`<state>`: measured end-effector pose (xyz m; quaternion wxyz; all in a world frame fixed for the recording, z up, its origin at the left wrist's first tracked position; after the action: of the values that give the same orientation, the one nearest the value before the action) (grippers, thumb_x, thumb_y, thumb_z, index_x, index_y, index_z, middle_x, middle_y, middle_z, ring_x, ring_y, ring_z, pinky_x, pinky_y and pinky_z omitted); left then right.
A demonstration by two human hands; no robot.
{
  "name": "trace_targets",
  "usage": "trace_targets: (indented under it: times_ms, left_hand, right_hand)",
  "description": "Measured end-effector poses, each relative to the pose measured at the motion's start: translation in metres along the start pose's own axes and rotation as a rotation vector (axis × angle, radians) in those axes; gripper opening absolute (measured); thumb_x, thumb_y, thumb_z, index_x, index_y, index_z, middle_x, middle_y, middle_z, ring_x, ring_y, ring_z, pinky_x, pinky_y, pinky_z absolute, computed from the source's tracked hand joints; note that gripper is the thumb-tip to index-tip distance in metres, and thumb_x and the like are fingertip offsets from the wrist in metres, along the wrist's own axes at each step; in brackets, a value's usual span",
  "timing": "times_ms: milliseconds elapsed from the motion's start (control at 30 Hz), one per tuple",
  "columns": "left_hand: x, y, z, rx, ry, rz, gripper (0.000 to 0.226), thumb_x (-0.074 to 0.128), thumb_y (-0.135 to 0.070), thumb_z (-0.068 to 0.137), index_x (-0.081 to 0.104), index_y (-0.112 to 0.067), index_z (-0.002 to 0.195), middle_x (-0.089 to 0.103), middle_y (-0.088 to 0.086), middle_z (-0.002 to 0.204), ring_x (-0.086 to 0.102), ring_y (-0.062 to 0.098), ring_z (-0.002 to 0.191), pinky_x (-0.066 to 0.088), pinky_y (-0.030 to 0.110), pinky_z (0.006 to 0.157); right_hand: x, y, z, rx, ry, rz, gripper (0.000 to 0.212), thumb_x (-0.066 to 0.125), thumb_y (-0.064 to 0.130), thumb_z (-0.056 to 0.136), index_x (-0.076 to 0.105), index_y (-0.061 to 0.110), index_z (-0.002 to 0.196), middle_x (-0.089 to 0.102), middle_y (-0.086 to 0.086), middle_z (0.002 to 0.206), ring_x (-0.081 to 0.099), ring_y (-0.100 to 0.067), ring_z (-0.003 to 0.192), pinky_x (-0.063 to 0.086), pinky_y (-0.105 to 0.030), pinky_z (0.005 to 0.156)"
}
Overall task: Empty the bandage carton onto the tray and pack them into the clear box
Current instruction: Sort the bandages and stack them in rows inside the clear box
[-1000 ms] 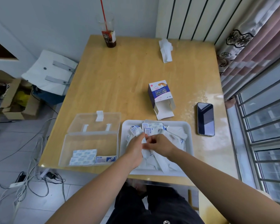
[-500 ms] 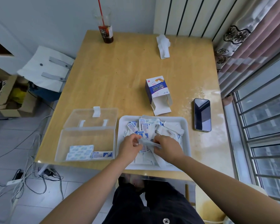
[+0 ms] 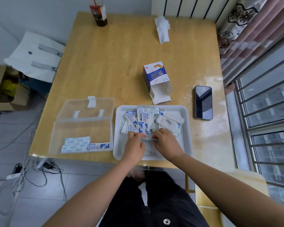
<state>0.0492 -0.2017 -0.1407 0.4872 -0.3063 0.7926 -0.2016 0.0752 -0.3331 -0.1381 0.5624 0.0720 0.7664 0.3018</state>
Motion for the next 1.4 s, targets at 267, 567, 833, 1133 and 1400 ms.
trace_targets:
  times_ms: [267, 567, 833, 1133, 1400]
  left_hand:
    - [-0.013, -0.012, 0.005, -0.074, 0.048, -0.348, 0.016, 0.040, -0.017, 0.096, 0.048, -0.018, 0.110, 0.060, 0.006, 0.088, 0.053, 0.019, 0.074, 0.047, 0.038, 0.070]
    - [-0.042, -0.016, -0.002, -0.110, -0.011, -0.466, 0.025, 0.034, -0.030, 0.103, 0.049, -0.013, 0.091, 0.051, -0.002, 0.070, 0.050, 0.013, 0.052, 0.038, 0.020, 0.051]
    - [-0.058, -0.005, -0.002, -0.210, -0.018, -0.574, 0.033, 0.034, -0.042, 0.101, 0.052, -0.016, 0.092, 0.052, 0.003, 0.062, 0.038, 0.009, 0.041, 0.029, 0.027, 0.050]
    - [-0.073, 0.005, 0.003, -0.235, -0.165, -0.680, 0.030, 0.041, -0.048, 0.096, 0.045, -0.024, 0.078, 0.039, -0.005, 0.059, 0.040, 0.018, 0.061, 0.030, 0.033, 0.060]
    - [-0.088, 0.017, 0.004, -0.267, -0.199, -0.626, 0.052, 0.033, -0.068, 0.089, 0.042, -0.017, 0.097, 0.054, 0.020, 0.088, 0.058, 0.036, 0.090, 0.041, 0.039, 0.073]
  right_hand:
    - [-0.029, 0.017, 0.001, -0.018, -0.043, 0.022, 0.009, 0.054, 0.013, 0.088, 0.055, 0.007, 0.095, 0.064, -0.007, 0.089, 0.058, -0.028, 0.074, 0.038, -0.033, 0.054]
    - [-0.033, 0.036, 0.014, -0.009, 0.096, 0.254, 0.011, 0.054, 0.014, 0.089, 0.058, 0.012, 0.099, 0.065, -0.003, 0.086, 0.055, -0.020, 0.075, 0.044, -0.037, 0.069]
    - [-0.046, 0.058, 0.022, 0.003, 0.028, 0.447, 0.023, 0.055, 0.009, 0.090, 0.059, 0.031, 0.083, 0.060, 0.010, 0.071, 0.053, -0.005, 0.063, 0.040, -0.017, 0.061]
    - [-0.042, 0.077, 0.036, 0.088, 0.032, 0.656, 0.027, 0.048, 0.026, 0.099, 0.064, 0.015, 0.080, 0.052, 0.007, 0.066, 0.045, -0.006, 0.063, 0.038, -0.026, 0.066]
    - [-0.036, 0.102, 0.045, 0.128, 0.041, 0.752, 0.025, 0.044, 0.016, 0.100, 0.058, 0.017, 0.080, 0.050, 0.014, 0.065, 0.046, 0.000, 0.060, 0.036, -0.020, 0.067]
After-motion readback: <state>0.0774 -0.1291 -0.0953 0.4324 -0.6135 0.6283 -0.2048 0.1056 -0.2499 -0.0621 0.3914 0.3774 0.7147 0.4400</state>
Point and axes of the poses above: each hand's wrist, its own z-axis towards the middle knuckle, its own x-axis out of the palm, y = z × x, the point moved 6 cm from there along z, towards the middle knuckle
